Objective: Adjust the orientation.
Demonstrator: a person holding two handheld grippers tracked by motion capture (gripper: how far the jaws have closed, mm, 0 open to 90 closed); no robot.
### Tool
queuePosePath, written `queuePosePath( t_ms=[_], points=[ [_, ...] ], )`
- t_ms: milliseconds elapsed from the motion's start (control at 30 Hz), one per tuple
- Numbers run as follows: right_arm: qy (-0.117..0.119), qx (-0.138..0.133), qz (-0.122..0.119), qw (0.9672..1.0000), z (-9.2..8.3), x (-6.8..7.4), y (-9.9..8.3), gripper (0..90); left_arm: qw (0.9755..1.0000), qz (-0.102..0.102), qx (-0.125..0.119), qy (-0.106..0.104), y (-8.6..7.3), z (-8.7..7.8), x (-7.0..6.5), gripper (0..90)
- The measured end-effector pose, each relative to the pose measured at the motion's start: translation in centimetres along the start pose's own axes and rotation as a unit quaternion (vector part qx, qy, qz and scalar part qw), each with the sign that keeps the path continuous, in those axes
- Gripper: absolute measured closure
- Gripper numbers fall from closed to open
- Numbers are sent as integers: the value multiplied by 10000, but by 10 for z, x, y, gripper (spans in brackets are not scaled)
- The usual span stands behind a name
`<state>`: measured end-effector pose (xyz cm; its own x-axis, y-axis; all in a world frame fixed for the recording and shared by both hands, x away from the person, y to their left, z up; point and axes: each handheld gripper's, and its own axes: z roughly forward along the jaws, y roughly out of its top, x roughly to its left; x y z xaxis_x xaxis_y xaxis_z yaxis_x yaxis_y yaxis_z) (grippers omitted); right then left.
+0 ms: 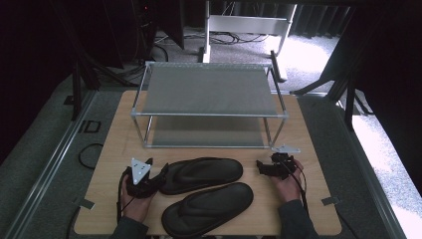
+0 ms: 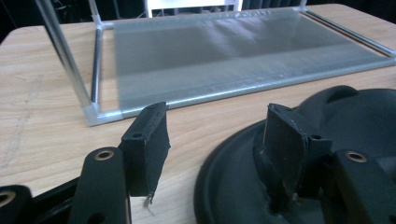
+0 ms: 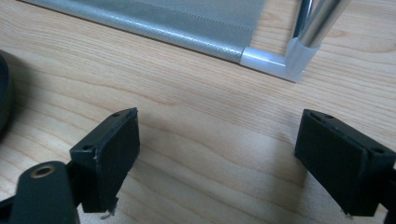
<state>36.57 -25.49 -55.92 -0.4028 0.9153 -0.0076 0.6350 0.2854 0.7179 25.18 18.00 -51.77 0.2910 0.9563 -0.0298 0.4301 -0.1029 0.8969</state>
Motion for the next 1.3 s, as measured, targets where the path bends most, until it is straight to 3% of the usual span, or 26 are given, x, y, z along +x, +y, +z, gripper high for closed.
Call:
queuePosePath(
  t_ms=[267, 767, 1300],
  points=[
    [-48, -14, 52, 10000, -1, 0, -1, 151, 9997, 199, 97, -116, -3, -6, -6, 421],
    [-62, -12, 67, 10000, -3, 1, -2, 151, 9982, 237, 343, -424, -10, -14, -16, 457],
    [-81, -30, 80, 9999, -4, 0, -3, 167, 9954, 309, 652, -625, -13, 3, -28, 525]
  ],
)
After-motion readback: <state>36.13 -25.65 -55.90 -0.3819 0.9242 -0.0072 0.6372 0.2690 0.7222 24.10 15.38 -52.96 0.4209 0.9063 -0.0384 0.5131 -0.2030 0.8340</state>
